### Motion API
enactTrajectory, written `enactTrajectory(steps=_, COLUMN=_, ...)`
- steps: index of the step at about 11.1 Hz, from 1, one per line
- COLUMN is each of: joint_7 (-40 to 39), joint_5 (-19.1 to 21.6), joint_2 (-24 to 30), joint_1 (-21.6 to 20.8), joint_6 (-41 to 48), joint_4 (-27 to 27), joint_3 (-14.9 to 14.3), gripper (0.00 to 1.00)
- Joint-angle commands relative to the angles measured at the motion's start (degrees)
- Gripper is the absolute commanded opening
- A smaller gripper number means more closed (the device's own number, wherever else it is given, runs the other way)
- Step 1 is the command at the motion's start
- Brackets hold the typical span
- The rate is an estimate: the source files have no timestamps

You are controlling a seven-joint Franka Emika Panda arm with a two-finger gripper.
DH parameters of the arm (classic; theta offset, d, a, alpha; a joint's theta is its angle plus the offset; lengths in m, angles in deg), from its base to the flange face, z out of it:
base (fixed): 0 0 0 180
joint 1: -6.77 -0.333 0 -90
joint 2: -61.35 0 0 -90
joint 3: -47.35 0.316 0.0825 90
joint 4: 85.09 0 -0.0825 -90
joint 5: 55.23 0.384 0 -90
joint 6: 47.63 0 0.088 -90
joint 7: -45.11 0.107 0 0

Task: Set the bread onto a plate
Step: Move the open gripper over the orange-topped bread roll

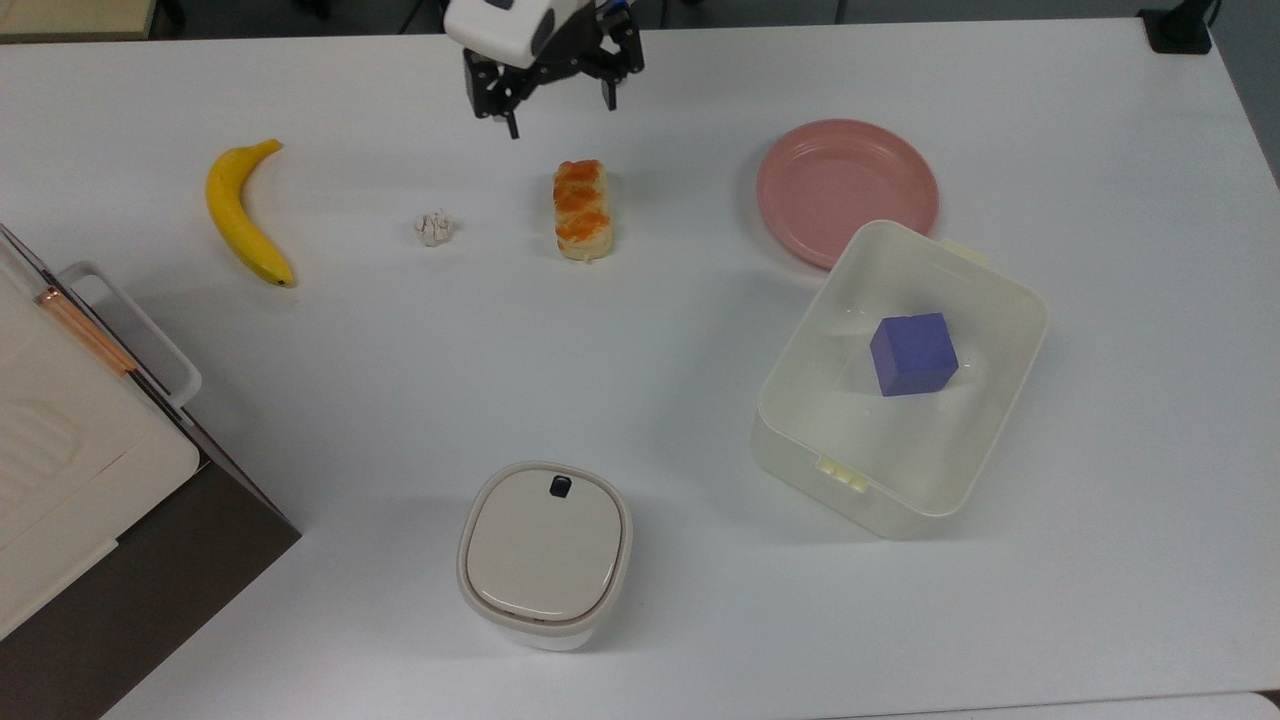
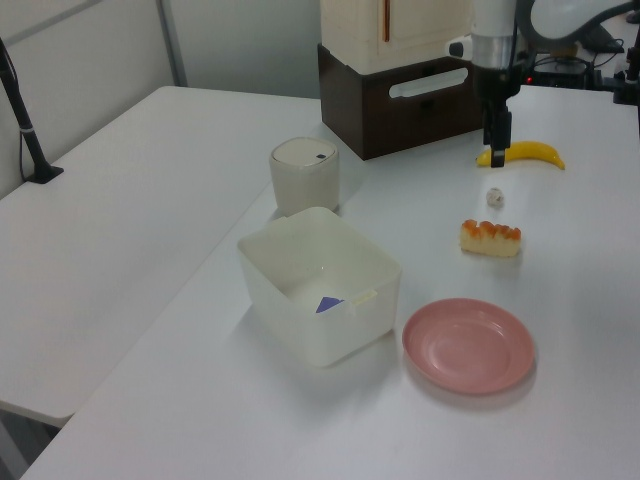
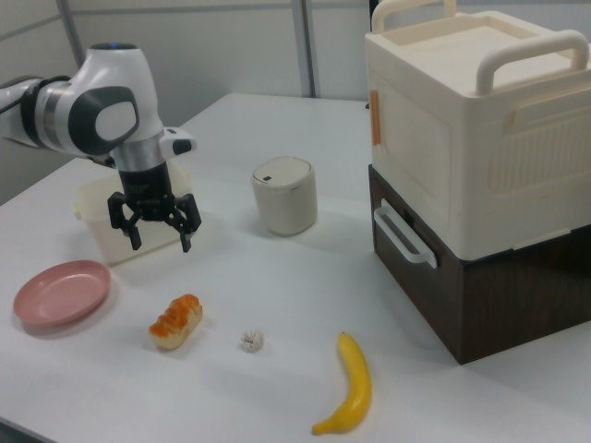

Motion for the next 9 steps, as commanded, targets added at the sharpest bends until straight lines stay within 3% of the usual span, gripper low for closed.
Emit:
enactTrajectory(steps=1, joint_7=4.33, joint_5=1.07, joint_2=2.10, joint_1=-2.34, joint_6=-3.77, joint_4=-5.39, joint_3=-0.26, gripper=1.00)
enactTrajectory(steps=9, joint_7=4.51, joint_5=1.16, joint_2=-0.62, joint_1=-2.34, joint_6=-10.09, joint_4=-10.48, joint_3=-0.26, gripper=1.00)
